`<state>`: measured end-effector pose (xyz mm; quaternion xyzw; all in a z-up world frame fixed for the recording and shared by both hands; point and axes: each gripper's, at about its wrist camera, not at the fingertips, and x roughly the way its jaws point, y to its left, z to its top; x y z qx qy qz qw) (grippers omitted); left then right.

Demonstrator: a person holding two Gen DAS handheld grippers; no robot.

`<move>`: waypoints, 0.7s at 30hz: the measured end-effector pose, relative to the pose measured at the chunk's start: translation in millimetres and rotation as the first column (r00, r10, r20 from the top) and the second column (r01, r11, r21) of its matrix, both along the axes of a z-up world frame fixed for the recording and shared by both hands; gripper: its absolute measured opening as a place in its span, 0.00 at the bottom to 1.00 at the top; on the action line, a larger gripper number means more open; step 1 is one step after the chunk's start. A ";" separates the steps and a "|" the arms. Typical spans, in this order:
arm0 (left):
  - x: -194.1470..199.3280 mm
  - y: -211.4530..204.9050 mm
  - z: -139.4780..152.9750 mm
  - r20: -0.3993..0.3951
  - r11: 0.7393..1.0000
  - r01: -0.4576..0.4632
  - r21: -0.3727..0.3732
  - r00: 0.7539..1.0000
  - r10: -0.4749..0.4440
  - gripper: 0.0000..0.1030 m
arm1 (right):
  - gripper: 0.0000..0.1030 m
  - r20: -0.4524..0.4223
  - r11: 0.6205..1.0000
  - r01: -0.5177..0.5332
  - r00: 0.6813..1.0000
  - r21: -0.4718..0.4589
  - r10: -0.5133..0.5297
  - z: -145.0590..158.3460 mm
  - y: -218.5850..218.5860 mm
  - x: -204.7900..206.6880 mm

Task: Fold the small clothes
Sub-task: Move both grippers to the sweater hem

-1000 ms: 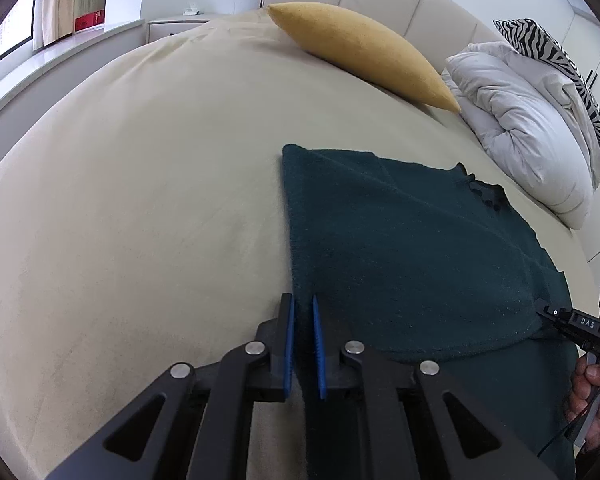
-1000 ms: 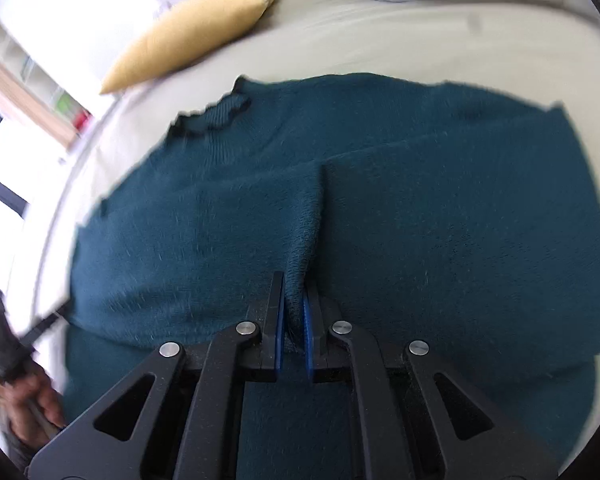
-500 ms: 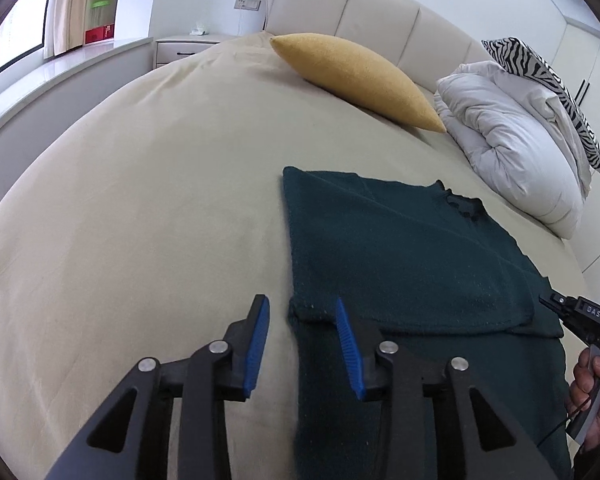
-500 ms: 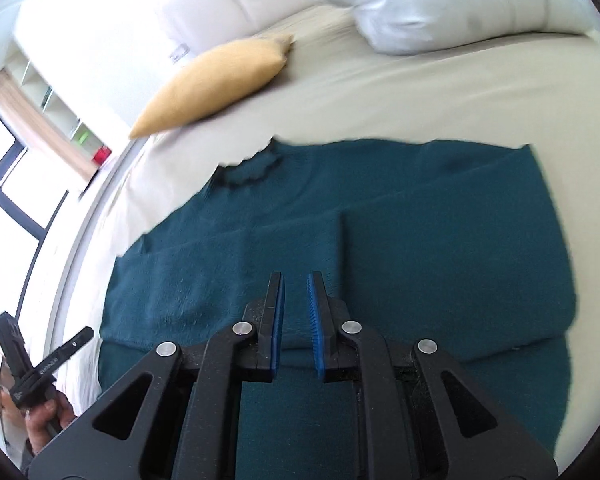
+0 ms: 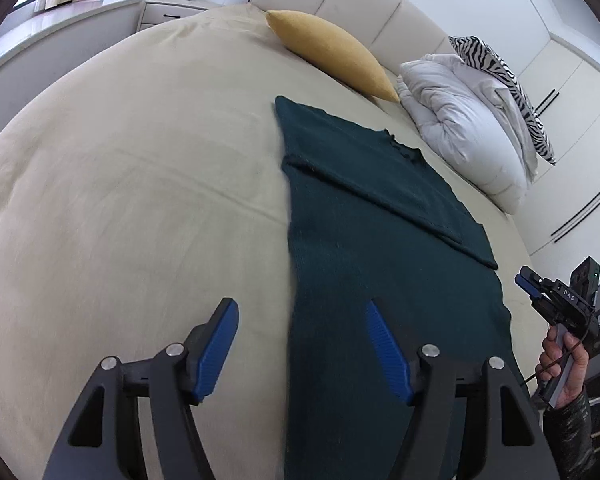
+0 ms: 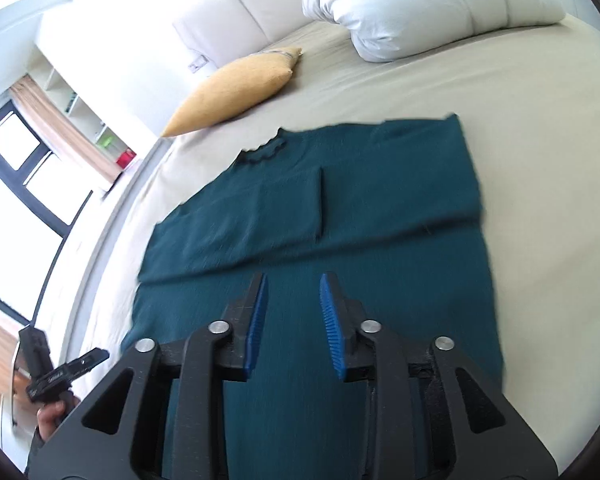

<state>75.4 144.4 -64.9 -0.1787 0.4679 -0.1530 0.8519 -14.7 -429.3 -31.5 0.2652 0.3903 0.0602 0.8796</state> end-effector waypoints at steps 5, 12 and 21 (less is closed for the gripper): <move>-50.5 7.9 -7.6 -0.076 0.997 0.051 -0.057 0.996 -0.055 0.69 | 0.51 -0.014 1.000 -0.017 1.000 0.026 0.017 -6.8 -2.7 -79.0; -86.5 10.9 -30.3 -0.196 0.985 0.074 -0.154 0.975 -0.104 0.69 | 0.51 -0.067 0.990 0.065 0.996 0.128 -0.057 -22.3 -38.0 -162.2; -96.9 13.6 -38.2 -0.286 0.948 0.092 -0.305 0.940 -0.183 0.62 | 0.51 -0.145 0.968 0.128 0.985 0.215 -0.097 -33.4 -68.9 -209.2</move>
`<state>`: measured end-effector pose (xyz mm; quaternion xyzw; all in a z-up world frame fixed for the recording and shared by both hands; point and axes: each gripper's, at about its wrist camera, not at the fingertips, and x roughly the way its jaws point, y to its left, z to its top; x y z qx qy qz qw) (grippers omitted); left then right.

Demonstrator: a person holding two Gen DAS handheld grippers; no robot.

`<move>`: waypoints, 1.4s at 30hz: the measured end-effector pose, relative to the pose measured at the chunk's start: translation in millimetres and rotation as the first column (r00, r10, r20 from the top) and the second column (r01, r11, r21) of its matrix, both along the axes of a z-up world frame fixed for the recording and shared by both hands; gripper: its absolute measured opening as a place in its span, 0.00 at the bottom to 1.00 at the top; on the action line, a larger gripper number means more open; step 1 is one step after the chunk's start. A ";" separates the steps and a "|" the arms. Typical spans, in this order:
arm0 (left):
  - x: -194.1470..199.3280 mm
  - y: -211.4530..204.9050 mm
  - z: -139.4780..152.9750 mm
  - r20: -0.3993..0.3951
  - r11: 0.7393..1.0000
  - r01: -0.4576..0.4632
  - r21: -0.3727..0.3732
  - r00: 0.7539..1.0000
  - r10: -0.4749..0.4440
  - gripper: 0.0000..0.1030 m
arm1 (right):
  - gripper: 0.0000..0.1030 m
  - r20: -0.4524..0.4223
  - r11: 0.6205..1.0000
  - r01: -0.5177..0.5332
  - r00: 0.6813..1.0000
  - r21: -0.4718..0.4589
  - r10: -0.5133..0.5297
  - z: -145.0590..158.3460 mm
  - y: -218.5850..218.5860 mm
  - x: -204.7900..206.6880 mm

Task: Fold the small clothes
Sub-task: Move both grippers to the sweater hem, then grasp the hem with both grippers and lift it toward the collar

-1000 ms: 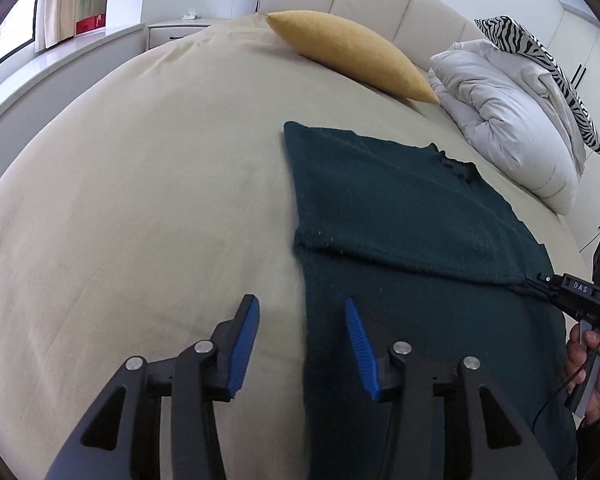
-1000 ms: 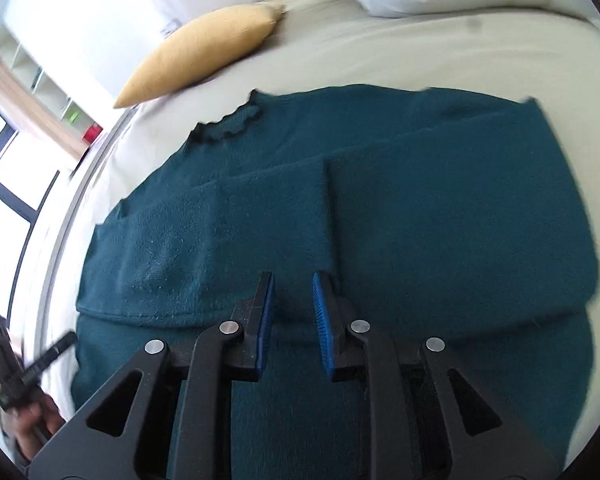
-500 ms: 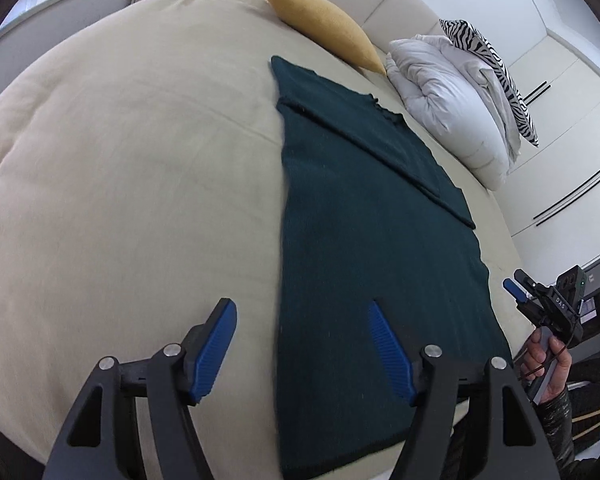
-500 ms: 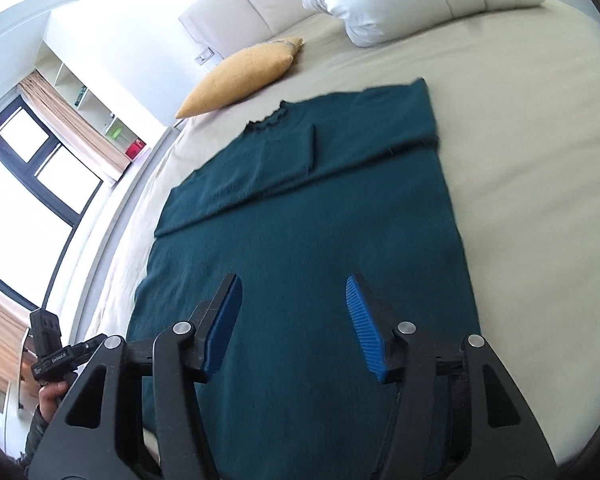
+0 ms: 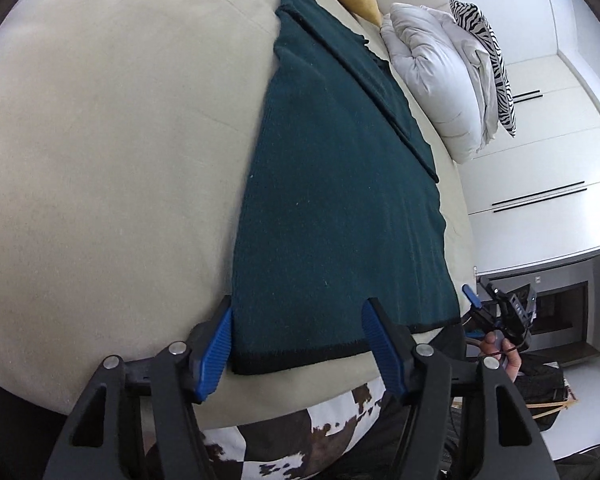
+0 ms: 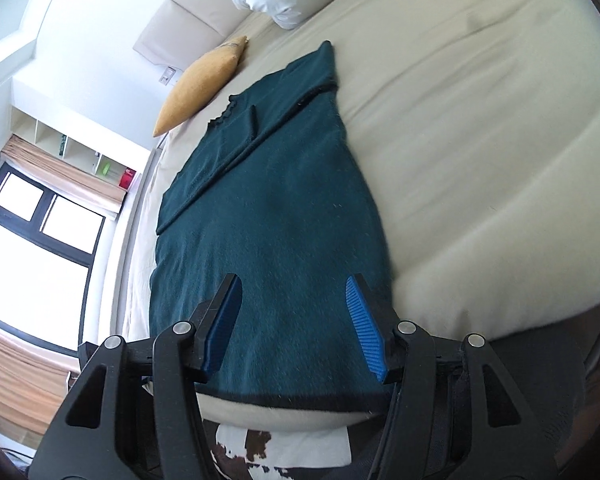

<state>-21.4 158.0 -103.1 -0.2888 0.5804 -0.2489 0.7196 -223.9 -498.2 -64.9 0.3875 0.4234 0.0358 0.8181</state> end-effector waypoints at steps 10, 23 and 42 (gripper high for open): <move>-0.2 9.0 -6.5 -0.033 0.999 -0.038 -0.009 0.999 0.038 0.24 | 0.51 -0.101 1.000 0.007 0.995 -0.008 -0.008 -6.1 -13.7 -15.6; -0.9 6.3 -4.1 -0.012 0.999 -0.035 0.018 0.999 0.035 0.08 | 0.53 -0.283 0.996 -0.092 0.956 -0.022 0.082 -24.5 -11.2 -10.0; -6.1 1.9 -1.4 0.014 0.998 -0.024 0.051 1.000 0.024 0.07 | 0.07 -0.293 0.993 -0.111 0.949 0.032 0.116 -32.4 -5.5 -7.2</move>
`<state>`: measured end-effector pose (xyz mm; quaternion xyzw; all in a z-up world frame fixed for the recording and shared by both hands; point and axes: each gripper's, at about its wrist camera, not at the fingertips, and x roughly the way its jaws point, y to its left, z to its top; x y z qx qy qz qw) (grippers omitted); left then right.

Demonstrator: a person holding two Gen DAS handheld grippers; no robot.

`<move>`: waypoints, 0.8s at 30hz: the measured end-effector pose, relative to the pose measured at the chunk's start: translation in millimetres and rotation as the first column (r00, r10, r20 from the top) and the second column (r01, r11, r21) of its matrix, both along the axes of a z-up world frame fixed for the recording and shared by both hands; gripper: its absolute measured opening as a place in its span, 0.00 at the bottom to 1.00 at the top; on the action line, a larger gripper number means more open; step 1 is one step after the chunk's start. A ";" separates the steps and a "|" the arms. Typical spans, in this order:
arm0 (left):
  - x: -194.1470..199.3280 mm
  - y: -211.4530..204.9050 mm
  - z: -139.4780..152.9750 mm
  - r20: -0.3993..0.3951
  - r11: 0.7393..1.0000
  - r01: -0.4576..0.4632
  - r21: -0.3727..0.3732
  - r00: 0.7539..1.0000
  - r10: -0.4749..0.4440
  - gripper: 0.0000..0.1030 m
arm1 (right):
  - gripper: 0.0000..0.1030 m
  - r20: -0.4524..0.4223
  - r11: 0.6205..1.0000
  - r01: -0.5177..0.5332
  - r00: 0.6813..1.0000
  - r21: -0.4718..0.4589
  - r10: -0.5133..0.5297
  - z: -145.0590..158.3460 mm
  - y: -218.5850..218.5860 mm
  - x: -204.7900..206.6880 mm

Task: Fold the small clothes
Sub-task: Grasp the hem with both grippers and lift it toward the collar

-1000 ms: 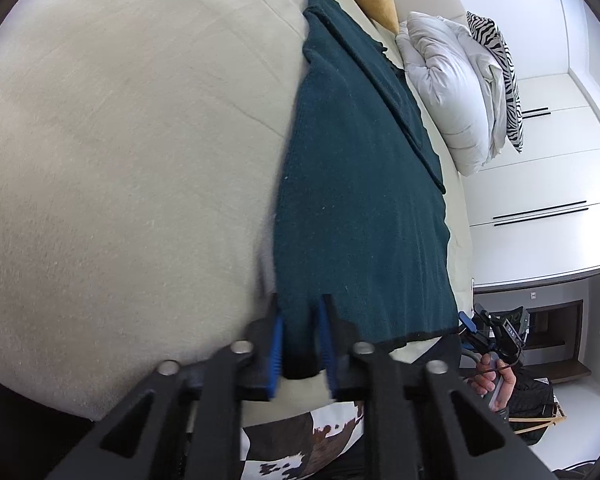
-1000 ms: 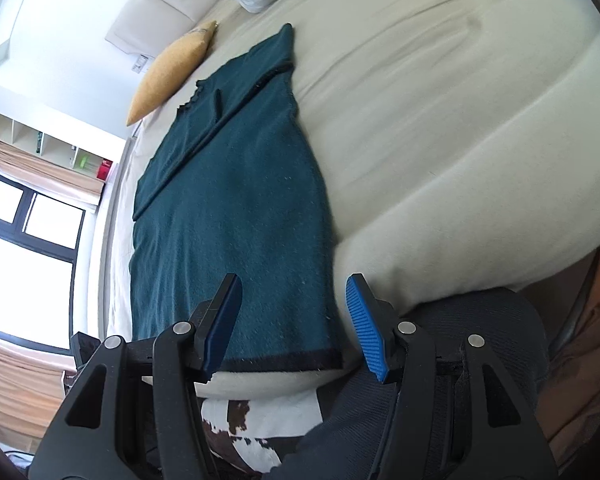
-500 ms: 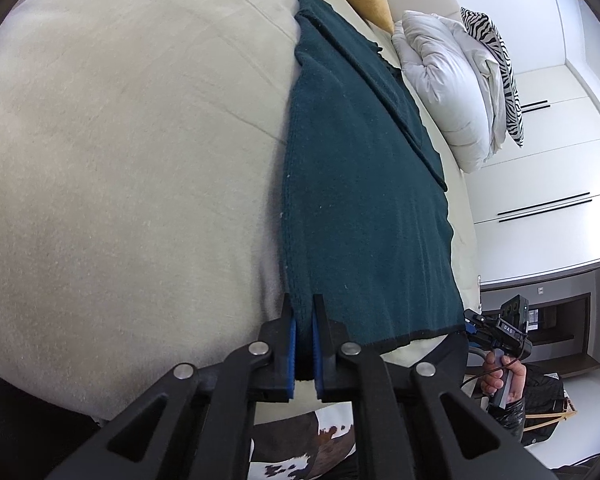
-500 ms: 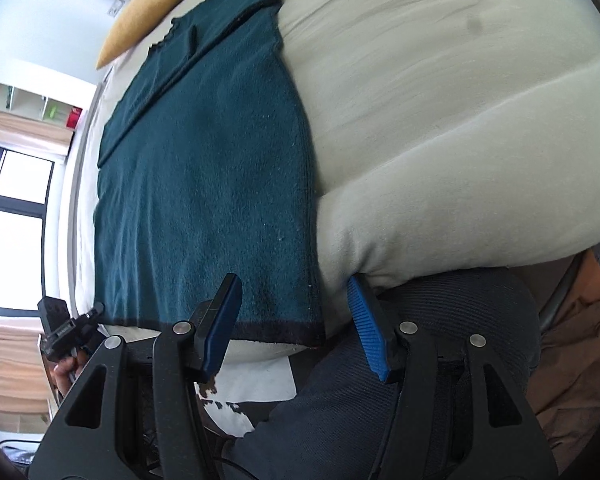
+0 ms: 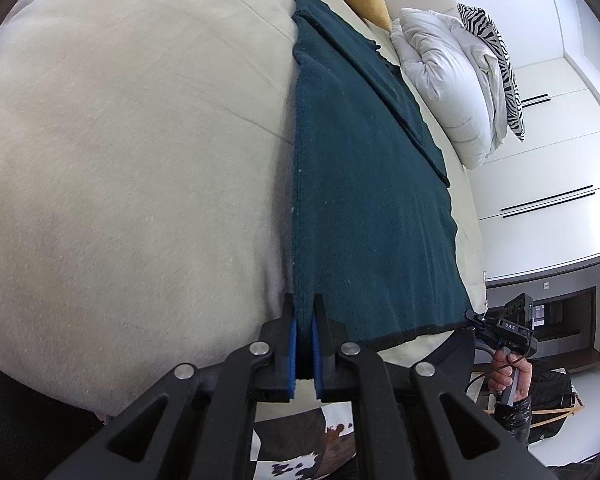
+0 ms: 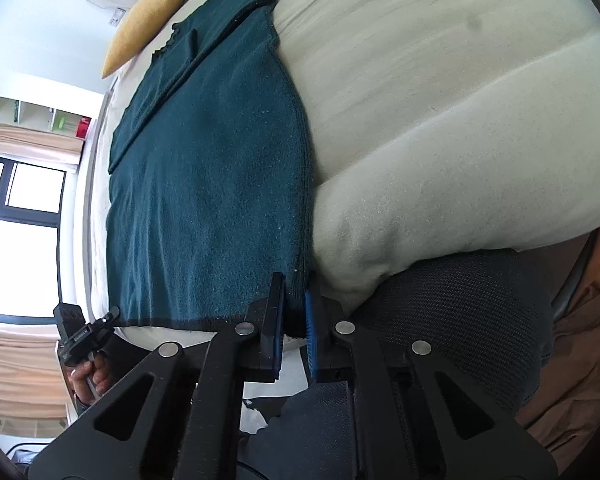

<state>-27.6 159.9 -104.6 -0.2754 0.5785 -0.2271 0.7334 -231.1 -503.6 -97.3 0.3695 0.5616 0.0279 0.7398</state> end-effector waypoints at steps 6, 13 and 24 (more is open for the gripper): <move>-0.8 -5.3 10.4 0.030 1.000 -0.001 0.005 1.000 0.001 0.07 | 0.06 0.102 1.000 0.005 0.995 0.012 -0.006 19.0 4.1 -0.9; 6.5 2.8 27.9 0.066 0.990 -0.046 -0.130 0.996 0.054 0.06 | 0.06 0.215 0.997 0.020 0.976 0.076 -0.036 40.8 1.1 4.9; 56.1 16.2 70.3 0.122 0.909 -0.135 -0.393 0.973 0.198 0.06 | 0.06 0.382 0.979 0.110 0.909 0.171 -0.168 83.6 -18.3 49.0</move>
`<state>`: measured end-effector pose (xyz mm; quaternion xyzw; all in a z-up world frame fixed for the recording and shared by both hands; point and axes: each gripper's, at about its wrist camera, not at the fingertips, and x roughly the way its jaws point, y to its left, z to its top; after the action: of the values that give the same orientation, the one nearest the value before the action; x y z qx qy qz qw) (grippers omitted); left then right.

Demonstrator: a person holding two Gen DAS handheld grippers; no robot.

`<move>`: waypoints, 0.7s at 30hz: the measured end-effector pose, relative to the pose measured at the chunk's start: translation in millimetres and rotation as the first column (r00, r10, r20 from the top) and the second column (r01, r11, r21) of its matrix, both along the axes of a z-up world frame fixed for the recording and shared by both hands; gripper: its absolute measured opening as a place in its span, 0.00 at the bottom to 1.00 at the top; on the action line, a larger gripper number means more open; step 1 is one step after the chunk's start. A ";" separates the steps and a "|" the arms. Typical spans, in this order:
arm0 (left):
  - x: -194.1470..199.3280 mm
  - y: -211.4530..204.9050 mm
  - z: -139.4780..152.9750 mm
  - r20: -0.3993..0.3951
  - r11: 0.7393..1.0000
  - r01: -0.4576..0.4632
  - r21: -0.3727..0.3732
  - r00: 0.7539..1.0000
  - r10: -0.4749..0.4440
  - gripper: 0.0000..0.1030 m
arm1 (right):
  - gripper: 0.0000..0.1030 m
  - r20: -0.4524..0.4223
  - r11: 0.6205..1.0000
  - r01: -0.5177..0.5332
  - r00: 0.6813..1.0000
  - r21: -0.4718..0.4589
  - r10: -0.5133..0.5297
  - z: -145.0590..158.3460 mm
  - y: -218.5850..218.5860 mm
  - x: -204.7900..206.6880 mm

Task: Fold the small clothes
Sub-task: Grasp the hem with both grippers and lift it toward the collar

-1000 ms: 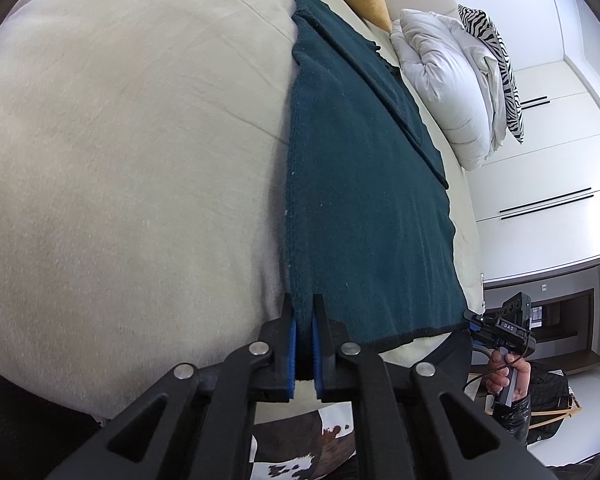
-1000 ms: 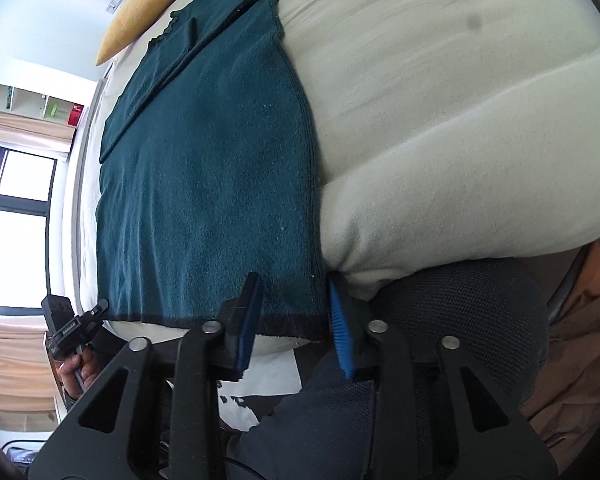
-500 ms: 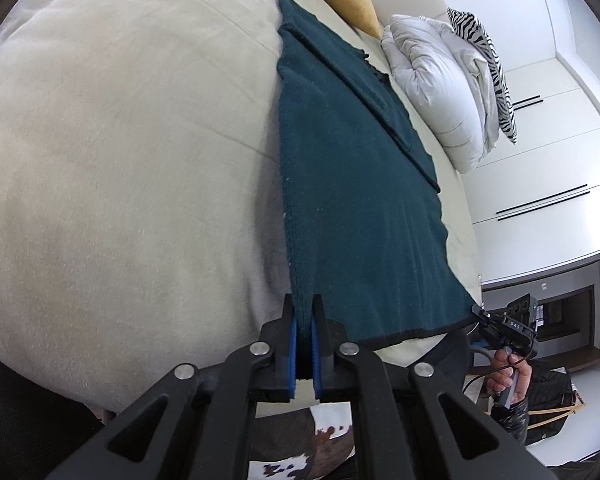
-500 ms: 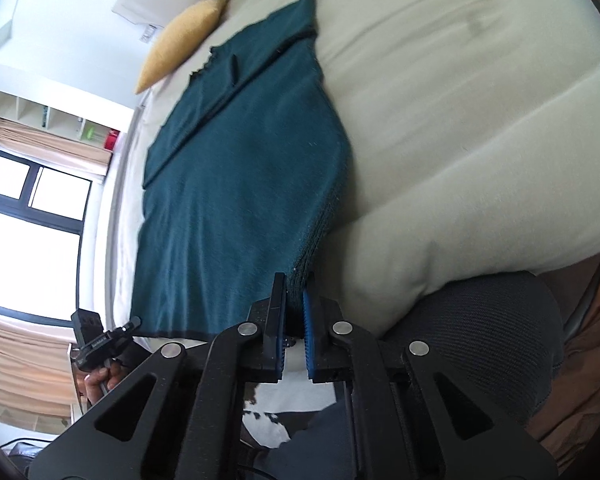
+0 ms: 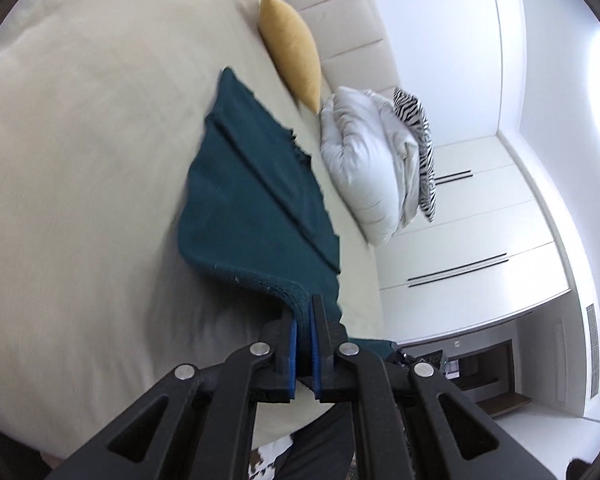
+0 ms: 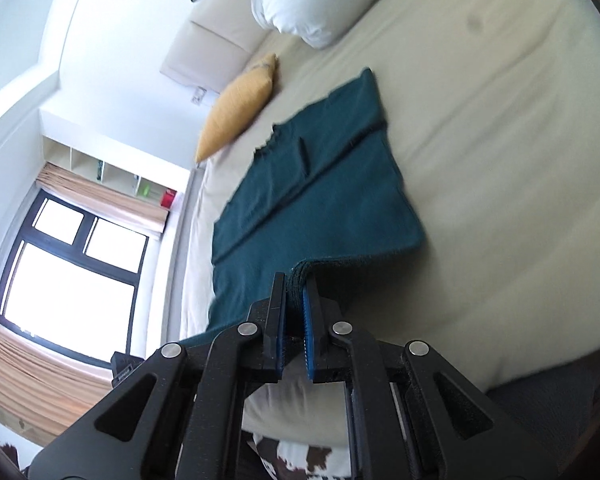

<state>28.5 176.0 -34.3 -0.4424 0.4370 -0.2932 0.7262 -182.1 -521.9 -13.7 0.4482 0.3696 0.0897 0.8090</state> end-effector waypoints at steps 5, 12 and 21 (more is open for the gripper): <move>30.9 0.1 9.1 0.019 0.999 -0.034 -0.017 0.999 0.034 0.06 | 0.06 0.046 0.999 0.036 0.998 -0.002 -0.036 17.7 -9.5 35.1; 80.2 -2.3 9.2 0.014 0.998 -0.061 -0.027 0.998 0.061 0.07 | 0.06 0.052 0.996 0.081 0.995 -0.030 -0.079 25.8 -23.9 95.7; 165.3 -18.7 12.1 0.039 0.997 -0.077 0.001 0.996 0.077 0.06 | 0.06 0.053 0.981 0.135 0.990 -0.137 -0.129 21.4 -39.2 180.6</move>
<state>193.8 157.3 -22.2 -0.4525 0.4057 -0.2730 0.7458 -1.5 -561.1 7.7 0.4117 0.3267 0.0194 0.8505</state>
